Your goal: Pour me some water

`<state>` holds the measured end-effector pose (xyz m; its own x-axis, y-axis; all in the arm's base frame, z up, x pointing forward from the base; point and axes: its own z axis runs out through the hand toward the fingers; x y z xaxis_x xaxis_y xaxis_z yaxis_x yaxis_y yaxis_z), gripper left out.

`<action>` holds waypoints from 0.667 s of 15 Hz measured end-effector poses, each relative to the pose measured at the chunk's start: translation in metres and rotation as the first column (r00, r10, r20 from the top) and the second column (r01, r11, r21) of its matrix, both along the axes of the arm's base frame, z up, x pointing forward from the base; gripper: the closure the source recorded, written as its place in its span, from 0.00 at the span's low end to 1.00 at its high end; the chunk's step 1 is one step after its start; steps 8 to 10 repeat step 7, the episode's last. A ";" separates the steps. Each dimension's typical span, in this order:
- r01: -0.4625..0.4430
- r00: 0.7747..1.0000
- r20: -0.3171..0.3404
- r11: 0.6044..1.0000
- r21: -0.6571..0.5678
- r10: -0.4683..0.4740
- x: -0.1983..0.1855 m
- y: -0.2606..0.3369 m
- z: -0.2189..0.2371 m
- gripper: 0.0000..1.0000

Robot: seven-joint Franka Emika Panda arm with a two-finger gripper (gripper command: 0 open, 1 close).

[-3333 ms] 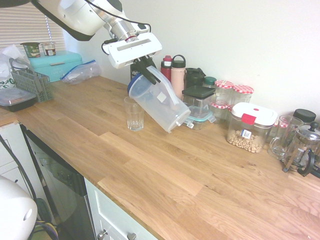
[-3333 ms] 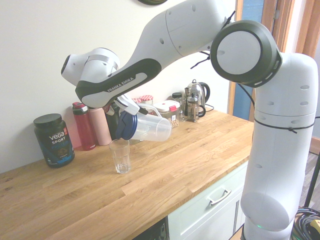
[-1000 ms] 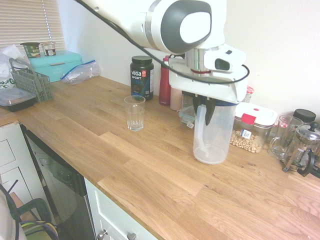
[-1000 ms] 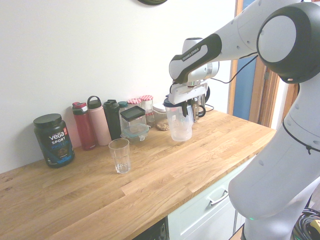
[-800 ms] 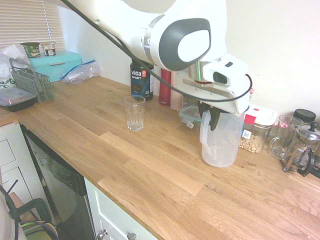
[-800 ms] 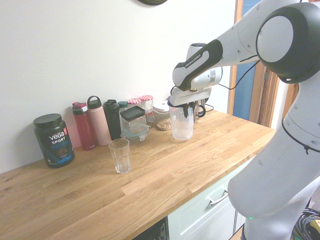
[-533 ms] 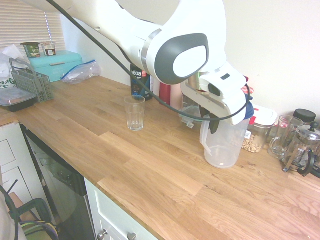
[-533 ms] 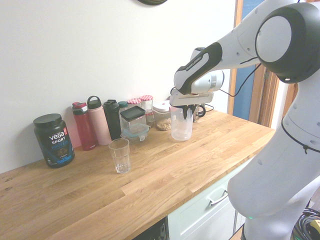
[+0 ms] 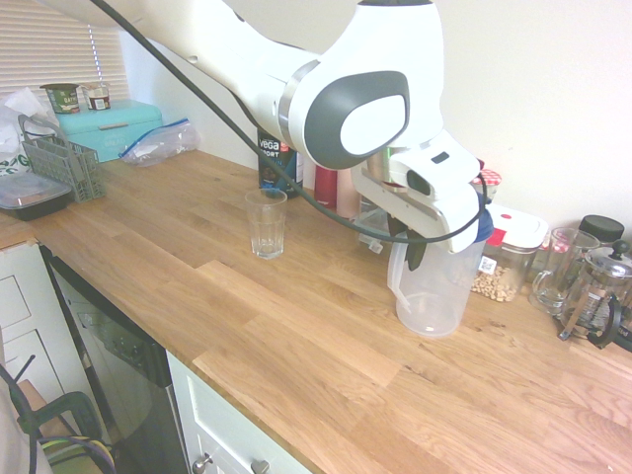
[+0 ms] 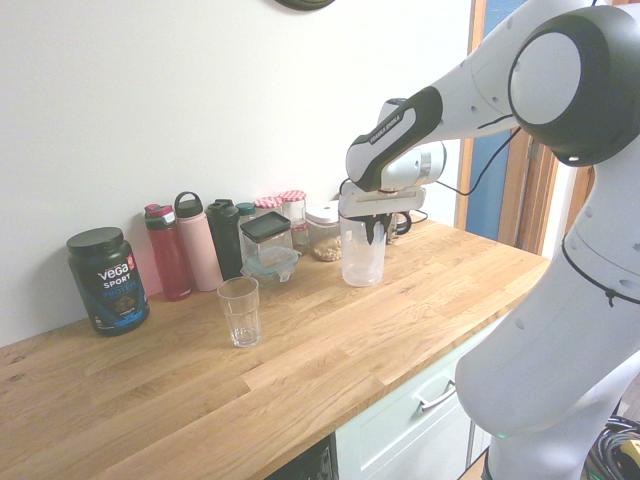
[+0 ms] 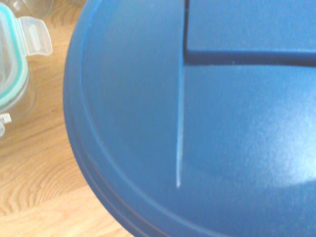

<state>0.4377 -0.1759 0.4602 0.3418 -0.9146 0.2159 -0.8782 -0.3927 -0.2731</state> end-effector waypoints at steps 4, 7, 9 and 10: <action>-0.017 1.000 -0.027 1.000 -0.025 0.016 -0.001 0.001 -0.001 0.00; -0.039 0.997 -0.069 0.999 -0.032 0.036 -0.011 0.007 0.013 0.00; -0.039 0.997 -0.069 0.999 -0.032 0.036 -0.011 0.007 0.013 0.00; -0.039 0.997 -0.069 0.999 -0.032 0.036 -0.011 0.007 0.013 0.00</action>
